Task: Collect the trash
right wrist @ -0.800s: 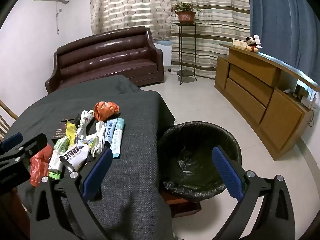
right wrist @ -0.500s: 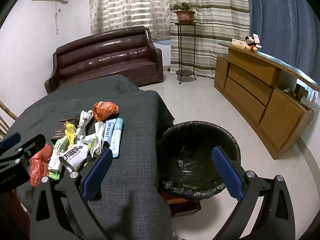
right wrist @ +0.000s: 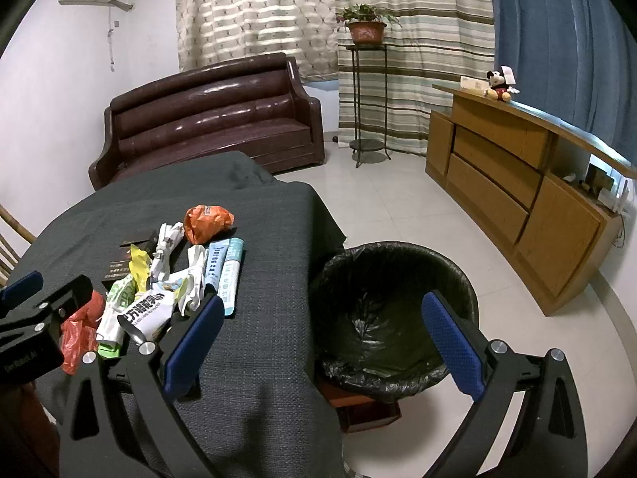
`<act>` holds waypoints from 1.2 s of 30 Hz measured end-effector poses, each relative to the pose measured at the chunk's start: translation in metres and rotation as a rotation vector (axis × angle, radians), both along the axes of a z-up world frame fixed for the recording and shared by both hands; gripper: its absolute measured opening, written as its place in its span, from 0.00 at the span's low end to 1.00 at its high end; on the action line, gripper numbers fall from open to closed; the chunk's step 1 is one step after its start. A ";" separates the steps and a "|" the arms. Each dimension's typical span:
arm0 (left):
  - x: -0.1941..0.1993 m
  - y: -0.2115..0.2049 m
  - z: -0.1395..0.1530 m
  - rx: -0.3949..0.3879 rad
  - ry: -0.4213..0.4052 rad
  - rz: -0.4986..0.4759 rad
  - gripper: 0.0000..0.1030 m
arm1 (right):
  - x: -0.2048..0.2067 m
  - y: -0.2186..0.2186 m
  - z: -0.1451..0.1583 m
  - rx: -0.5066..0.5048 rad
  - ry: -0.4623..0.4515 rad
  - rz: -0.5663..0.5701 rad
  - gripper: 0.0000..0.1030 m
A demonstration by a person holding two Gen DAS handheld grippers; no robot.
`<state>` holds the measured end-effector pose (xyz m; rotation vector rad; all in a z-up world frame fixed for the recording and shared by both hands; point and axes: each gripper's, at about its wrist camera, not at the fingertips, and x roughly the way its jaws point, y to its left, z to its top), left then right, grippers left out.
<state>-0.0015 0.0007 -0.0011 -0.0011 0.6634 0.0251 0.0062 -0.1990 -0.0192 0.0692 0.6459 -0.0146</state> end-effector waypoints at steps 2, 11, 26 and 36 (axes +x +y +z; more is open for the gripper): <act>0.000 0.000 -0.001 0.002 0.001 -0.001 0.96 | 0.000 0.000 0.000 0.000 0.000 0.000 0.94; 0.001 -0.001 -0.003 0.003 0.002 0.000 0.96 | 0.000 -0.010 -0.003 0.004 0.005 0.002 0.94; 0.002 -0.002 -0.007 0.002 0.010 0.000 0.96 | 0.001 -0.010 -0.006 0.009 0.008 0.000 0.94; 0.002 -0.002 -0.013 0.003 0.015 0.000 0.96 | 0.002 -0.012 -0.008 0.012 0.009 0.000 0.94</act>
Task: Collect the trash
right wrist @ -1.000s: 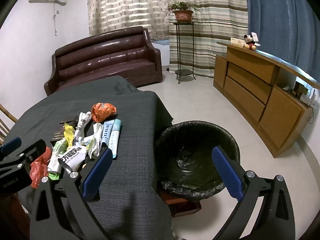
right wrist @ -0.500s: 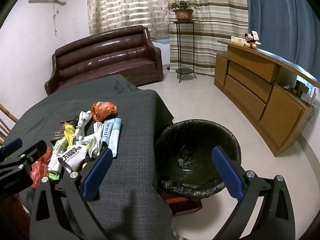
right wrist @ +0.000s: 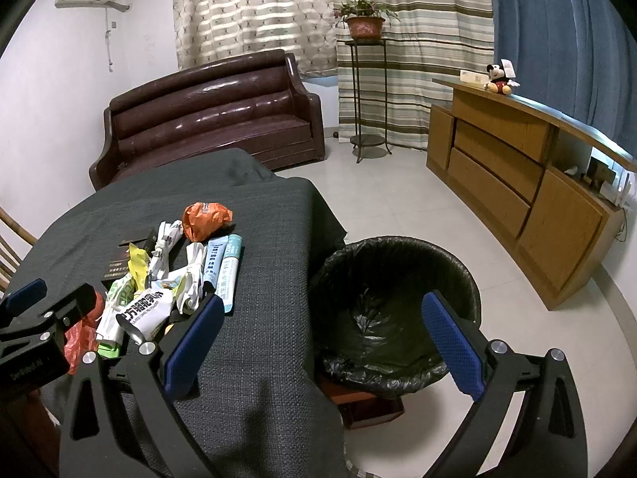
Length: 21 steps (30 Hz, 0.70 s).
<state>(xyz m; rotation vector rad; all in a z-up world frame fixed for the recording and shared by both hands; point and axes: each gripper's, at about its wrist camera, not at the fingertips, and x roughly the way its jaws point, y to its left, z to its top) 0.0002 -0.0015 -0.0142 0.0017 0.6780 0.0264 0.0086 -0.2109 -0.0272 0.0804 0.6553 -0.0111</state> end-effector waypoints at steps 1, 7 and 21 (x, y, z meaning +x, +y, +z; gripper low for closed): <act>0.000 0.000 0.000 0.000 0.000 0.000 0.96 | 0.000 -0.001 0.000 0.000 0.000 0.000 0.94; 0.000 -0.002 -0.008 -0.001 0.010 -0.002 0.96 | 0.002 0.008 -0.002 0.002 0.005 -0.001 0.94; 0.000 -0.002 -0.008 -0.001 0.012 -0.002 0.96 | 0.002 0.007 -0.003 0.004 0.006 -0.002 0.94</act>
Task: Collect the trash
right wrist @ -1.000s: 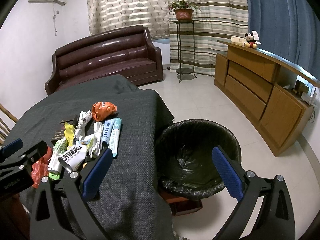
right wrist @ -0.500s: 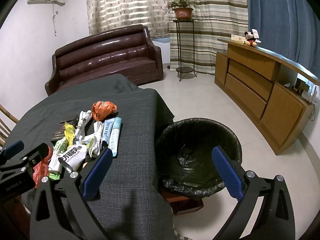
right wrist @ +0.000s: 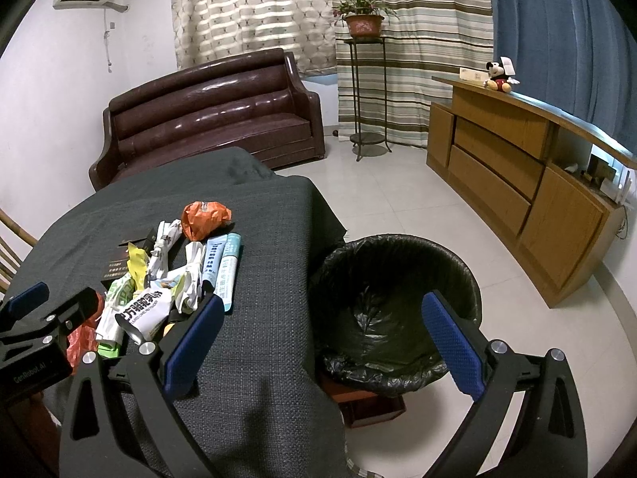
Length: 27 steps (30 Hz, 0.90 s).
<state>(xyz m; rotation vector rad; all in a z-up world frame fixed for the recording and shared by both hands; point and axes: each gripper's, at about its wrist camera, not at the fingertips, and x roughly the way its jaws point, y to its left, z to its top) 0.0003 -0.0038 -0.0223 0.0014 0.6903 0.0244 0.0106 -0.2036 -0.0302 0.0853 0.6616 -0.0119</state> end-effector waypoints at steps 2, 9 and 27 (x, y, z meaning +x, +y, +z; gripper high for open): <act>0.000 0.000 -0.001 0.000 0.002 0.000 0.96 | 0.000 0.000 0.000 0.003 0.000 0.002 0.94; 0.001 -0.001 -0.002 0.000 0.005 -0.001 0.96 | 0.001 -0.001 -0.001 0.002 0.001 0.002 0.94; -0.040 0.029 -0.028 -0.019 0.086 0.061 0.87 | -0.002 0.010 -0.003 -0.002 0.017 0.020 0.94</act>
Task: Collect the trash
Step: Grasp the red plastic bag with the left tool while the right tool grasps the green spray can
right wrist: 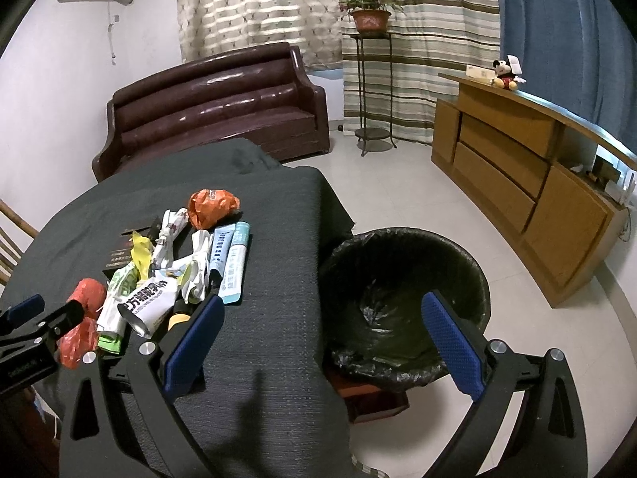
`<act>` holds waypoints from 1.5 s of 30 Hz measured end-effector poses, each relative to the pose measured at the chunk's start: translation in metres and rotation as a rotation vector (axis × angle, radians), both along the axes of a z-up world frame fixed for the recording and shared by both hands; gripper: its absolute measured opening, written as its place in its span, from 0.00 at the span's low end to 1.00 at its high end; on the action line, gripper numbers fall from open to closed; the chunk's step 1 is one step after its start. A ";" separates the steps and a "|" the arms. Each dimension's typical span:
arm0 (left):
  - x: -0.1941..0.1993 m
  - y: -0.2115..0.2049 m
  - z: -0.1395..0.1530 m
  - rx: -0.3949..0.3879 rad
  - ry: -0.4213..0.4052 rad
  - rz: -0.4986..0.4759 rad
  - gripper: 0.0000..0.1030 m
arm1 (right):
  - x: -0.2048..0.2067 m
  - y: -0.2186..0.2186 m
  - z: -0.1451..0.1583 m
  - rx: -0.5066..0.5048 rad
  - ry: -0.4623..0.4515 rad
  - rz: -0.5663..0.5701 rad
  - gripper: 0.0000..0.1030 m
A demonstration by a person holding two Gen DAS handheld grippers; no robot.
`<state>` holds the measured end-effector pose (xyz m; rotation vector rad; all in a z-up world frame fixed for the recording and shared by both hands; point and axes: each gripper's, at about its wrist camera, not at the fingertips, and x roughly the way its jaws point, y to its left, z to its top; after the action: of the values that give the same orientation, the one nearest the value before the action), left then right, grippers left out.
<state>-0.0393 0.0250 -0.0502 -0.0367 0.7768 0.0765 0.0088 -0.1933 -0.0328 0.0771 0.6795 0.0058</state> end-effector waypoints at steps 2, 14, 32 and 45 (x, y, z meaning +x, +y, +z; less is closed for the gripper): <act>0.003 0.004 0.005 0.000 0.011 0.008 0.82 | 0.000 0.001 0.000 0.001 -0.002 0.004 0.93; 0.018 0.022 0.010 -0.014 0.076 0.015 0.69 | 0.004 0.014 0.002 0.004 0.006 0.047 0.66; 0.020 0.042 0.011 -0.010 0.073 -0.035 0.31 | 0.000 0.042 -0.004 0.020 0.024 0.135 0.66; 0.018 0.066 0.010 -0.001 0.073 0.010 0.31 | -0.002 0.071 -0.021 0.004 0.088 0.241 0.39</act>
<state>-0.0216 0.0908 -0.0399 -0.0389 0.8498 0.0867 0.0069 -0.1227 -0.0539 -0.0014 0.7737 0.2365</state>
